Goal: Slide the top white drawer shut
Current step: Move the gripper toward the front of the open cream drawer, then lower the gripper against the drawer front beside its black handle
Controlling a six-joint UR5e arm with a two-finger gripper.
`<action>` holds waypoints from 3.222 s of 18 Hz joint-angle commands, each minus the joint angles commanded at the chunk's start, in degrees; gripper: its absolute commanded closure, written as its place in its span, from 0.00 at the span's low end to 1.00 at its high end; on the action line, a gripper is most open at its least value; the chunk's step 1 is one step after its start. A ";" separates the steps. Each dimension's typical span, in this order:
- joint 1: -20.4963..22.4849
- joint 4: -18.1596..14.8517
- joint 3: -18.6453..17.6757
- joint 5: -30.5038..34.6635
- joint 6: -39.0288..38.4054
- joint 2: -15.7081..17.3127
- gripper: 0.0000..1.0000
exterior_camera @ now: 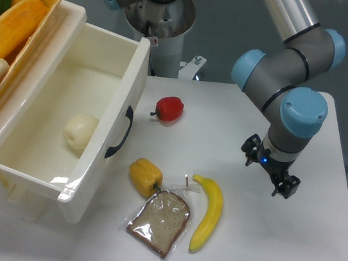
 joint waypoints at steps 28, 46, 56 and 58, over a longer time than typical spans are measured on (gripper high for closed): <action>-8.43 -3.68 -9.23 -8.00 -30.48 14.85 0.90; -11.51 -18.27 -8.79 -28.11 -35.85 14.68 1.00; -13.18 -21.53 -7.74 -29.88 -36.56 15.82 1.00; -13.71 -21.97 -7.74 -29.88 -36.82 16.08 1.00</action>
